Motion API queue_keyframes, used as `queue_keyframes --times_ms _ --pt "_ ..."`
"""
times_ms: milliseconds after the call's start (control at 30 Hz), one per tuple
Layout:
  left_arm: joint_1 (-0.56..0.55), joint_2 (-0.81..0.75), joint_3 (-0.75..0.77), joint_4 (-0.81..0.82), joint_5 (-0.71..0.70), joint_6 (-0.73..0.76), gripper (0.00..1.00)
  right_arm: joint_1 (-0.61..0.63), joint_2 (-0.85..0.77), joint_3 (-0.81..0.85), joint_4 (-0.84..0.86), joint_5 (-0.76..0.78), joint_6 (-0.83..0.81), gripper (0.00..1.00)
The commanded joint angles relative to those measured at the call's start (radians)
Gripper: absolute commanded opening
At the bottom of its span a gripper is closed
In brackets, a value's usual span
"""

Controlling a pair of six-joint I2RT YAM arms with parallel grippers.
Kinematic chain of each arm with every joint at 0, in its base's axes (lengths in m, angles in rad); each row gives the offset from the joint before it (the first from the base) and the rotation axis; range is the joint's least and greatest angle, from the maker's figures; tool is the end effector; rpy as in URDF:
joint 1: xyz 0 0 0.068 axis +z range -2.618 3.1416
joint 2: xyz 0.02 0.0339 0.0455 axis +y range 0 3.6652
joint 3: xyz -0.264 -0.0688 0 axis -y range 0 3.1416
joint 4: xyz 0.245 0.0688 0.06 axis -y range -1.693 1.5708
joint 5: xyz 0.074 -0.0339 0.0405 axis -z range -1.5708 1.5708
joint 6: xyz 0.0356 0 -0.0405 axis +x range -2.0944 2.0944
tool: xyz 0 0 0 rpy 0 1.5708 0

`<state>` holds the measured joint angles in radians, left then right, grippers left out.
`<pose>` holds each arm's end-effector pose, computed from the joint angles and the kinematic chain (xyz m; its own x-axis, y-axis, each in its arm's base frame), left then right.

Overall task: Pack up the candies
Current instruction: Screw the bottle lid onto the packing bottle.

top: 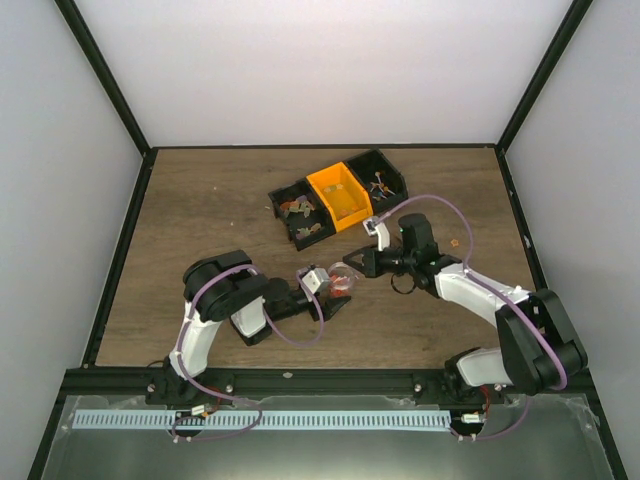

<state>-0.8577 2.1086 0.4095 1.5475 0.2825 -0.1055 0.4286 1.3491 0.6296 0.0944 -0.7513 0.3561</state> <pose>0.1824 -0.2261 0.0732 -0.1937 0.0694 -0.9786 0.8912 0.4295 -0.1460 0.2326 0.1330 0.1962 -0.7803 -0.0764 -0.6208 -0.5710 0.4922 0.6571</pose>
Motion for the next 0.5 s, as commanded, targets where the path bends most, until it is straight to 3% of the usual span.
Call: queue_keyframes --times_ms 0,467 --pt "0.016 0.059 -0.023 0.076 -0.038 -0.056 0.74 0.008 -0.003 -0.057 -0.033 -0.039 0.006 0.01" --pt "0.028 0.056 -0.003 0.019 -0.105 -0.067 0.73 0.011 -0.093 -0.183 -0.006 -0.055 0.07 0.01"
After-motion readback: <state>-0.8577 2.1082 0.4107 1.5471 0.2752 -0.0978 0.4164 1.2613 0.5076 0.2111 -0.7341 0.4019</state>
